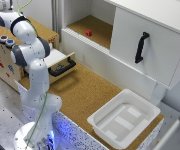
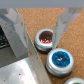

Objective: Push the blue button to turn on the blue light

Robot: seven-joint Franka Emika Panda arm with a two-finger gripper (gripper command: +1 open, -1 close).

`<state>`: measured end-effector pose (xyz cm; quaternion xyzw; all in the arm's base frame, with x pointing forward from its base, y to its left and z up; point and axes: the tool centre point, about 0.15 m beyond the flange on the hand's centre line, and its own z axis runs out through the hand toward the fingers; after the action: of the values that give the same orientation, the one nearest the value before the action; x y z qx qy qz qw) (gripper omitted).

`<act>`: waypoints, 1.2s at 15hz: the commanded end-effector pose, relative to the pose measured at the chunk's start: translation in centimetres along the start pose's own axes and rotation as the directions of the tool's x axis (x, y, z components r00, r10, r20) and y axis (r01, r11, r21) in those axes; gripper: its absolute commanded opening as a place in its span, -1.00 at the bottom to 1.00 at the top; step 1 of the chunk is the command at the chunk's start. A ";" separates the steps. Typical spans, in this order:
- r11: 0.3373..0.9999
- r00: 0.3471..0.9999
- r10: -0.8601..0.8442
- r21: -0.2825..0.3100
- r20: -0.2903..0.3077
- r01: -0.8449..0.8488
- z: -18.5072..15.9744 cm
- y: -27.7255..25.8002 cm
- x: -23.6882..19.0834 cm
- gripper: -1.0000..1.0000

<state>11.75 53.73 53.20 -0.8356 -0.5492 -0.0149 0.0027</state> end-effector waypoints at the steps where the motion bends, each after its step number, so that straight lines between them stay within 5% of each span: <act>1: 0.996 0.989 0.082 -0.044 0.126 -0.077 0.6 1.3 1.4 -1.00; 18: 0.910 0.920 0.388 0.136 0.055 -0.392 7.6 5.8 0.4 -1.00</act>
<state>16.25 53.25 48.51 -0.9120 -0.4095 0.0226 -0.0111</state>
